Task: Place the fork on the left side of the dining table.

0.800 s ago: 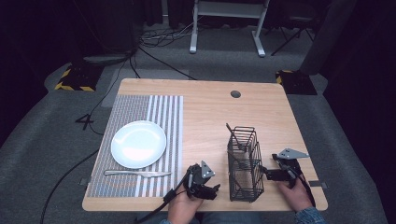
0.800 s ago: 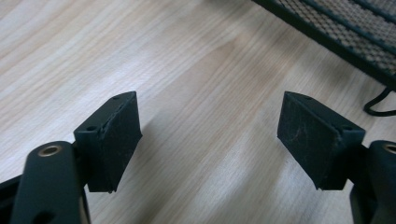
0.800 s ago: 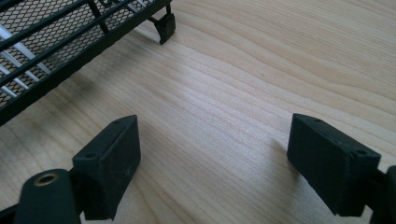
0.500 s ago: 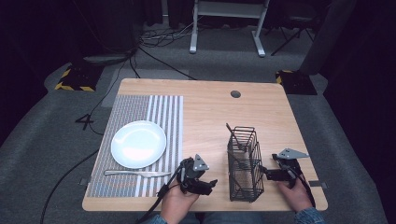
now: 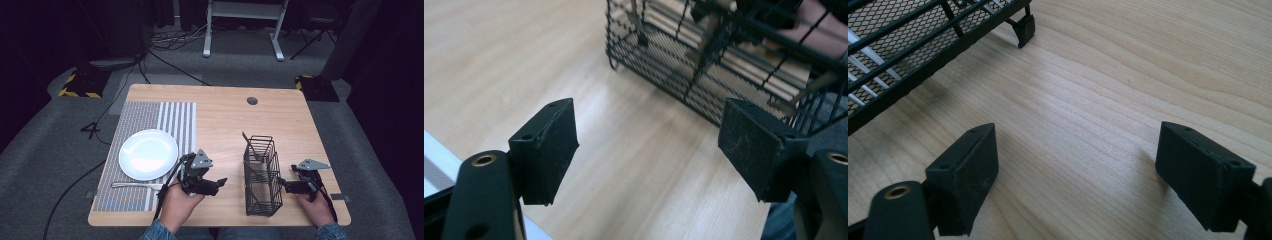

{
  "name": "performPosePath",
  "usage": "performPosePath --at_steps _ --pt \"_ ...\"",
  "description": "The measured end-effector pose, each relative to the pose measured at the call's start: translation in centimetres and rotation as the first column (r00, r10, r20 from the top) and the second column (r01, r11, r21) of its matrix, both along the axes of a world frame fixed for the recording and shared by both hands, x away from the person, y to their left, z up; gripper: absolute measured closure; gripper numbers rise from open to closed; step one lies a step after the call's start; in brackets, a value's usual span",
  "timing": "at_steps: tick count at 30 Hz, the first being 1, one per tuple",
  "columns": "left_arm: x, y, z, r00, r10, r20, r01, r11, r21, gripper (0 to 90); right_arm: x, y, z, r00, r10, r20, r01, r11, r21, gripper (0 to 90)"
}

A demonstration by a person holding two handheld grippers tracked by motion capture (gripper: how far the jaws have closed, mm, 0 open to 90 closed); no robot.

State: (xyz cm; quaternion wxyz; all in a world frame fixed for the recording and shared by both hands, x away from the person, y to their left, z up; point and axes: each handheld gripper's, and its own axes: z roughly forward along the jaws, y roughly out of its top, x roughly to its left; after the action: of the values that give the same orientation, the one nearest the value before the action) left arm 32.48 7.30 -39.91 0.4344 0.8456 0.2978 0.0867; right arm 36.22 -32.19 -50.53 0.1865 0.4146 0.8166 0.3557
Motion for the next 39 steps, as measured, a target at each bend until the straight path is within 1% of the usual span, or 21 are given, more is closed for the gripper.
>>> performPosePath --at_steps 1,2,5,7,9,11,12,14,15,16,18,19,20,21,23,25,26,30,32,37,39 --pt "0.0 0.0 0.0 1.0 0.0 0.0 0.0 1.0 0.0 24.8 0.0 0.0 0.0 1.0 0.0 0.0 0.0 1.0 0.0 17.4" --pt "0.4 0.4 1.0 0.9998 0.007 0.019 -0.006 0.9997 -0.025 24.8 0.0 0.0 0.0 1.0 -0.001 -0.001 0.001 1.0 0.0 17.4" --pt "1.0 0.7 2.2 0.9996 0.002 0.028 -0.001 0.9981 -0.062 26.0 0.0 0.0 0.0 1.0 0.0 0.0 0.0 1.0 0.0 17.4" --pt "1.6 0.6 2.9 0.9997 -0.012 0.021 0.013 0.9976 -0.068 29.1 0.0 0.0 0.0 1.0 -0.001 0.0 0.001 1.0 0.0 17.4" --pt "2.3 0.3 3.4 0.9994 -0.034 0.0 0.033 0.9959 -0.084 33.3 0.0 0.0 0.0 1.0 0.001 0.001 -0.001 1.0 -0.002 17.4" --pt "2.9 -0.1 3.8 0.9993 -0.035 -0.011 0.034 0.9962 -0.08 34.5 0.0 0.0 0.0 1.0 -0.002 0.001 0.002 1.0 -0.002 17.4" --pt "3.3 -0.3 3.9 0.9994 -0.035 -0.008 0.034 0.9966 -0.075 34.5 0.0 0.0 0.0 1.0 -0.002 0.001 0.002 1.0 -0.002 17.4" --pt "3.9 -0.8 4.0 0.9994 -0.033 -0.007 0.032 0.9967 -0.074 34.9 0.0 0.0 0.0 1.0 -0.002 0.001 0.002 1.0 -0.002 17.4" --pt "3.9 -0.8 4.0 0.9994 -0.033 -0.007 0.032 0.9967 -0.074 35.2 0.0 0.0 0.0 1.0 -0.002 0.001 0.002 1.0 -0.002 17.4" --pt "4.5 -1.2 4.1 0.9999 -0.016 -0.006 0.015 0.9973 -0.072 35.5 0.0 0.0 0.0 1.0 -0.002 0.001 0.002 1.0 -0.002 17.4" --pt "4.8 -1.4 4.1 0.9999 -0.007 -0.009 0.006 0.9974 -0.071 35.6 0.0 0.0 0.0 1.0 -0.002 0.001 0.002 1.0 -0.002 17.4" --pt "5.0 -1.6 4.1 0.9998 0.004 -0.017 -0.006 0.997 -0.078 35.9 0.0 0.0 0.0 1.0 -0.003 0.001 0.003 1.0 -0.001 17.4" --pt "5.4 -1.8 4.1 0.9992 0.011 -0.039 -0.015 0.9941 -0.108 38.4 0.0 0.0 0.0 1.0 -0.002 0.001 0.002 1.0 -0.002 17.4" --pt "5.6 -1.9 4.1 0.9988 0.001 -0.048 -0.007 0.9924 -0.123 41.9 0.0 0.0 0.0 1.0 -0.002 0.001 0.002 1.0 -0.002 17.4" --pt "5.9 -2.2 4.0 0.9992 0.005 -0.039 -0.01 0.9913 -0.131 46.1 0.0 0.0 0.0 1.0 -0.002 0.001 0.002 1.0 -0.002 17.4" --pt "6.1 -2.4 3.9 0.999 0.012 -0.044 -0.018 0.9899 -0.14 46.5 0.0 0.0 0.0 1.0 -0.004 0.0 0.004 1.0 -0.002 17.4" --pt "6.4 -2.8 3.8 0.9986 0.018 -0.049 -0.025 0.9891 -0.145 46.1 0.0 0.0 0.0 1.0 -0.004 0.001 0.004 1.0 -0.001 17.4" --pt "6.9 -3.5 3.6 0.9985 0.026 -0.048 -0.033 0.9897 -0.14 45.4 0.0 0.0 0.0 1.0 -0.004 0.001 0.004 1.0 -0.001 17.4" --pt "7.2 -4.1 3.5 0.9989 0.026 -0.039 -0.031 0.9917 -0.125 45.3 0.0 0.0 0.0 1.0 -0.004 0.001 0.004 1.0 -0.002 17.4" --pt "7.9 -5.3 3.2 0.9982 0.024 -0.056 -0.031 0.991 -0.131 45.6 0.0 0.0 0.0 1.0 -0.005 0.0 0.005 1.0 0.0 17.4" --pt "8.2 -5.6 3.1 0.9979 0.025 -0.059 -0.032 0.9909 -0.13 48.1 0.0 0.0 0.0 1.0 -0.005 0.0 0.005 1.0 0.0 17.4"
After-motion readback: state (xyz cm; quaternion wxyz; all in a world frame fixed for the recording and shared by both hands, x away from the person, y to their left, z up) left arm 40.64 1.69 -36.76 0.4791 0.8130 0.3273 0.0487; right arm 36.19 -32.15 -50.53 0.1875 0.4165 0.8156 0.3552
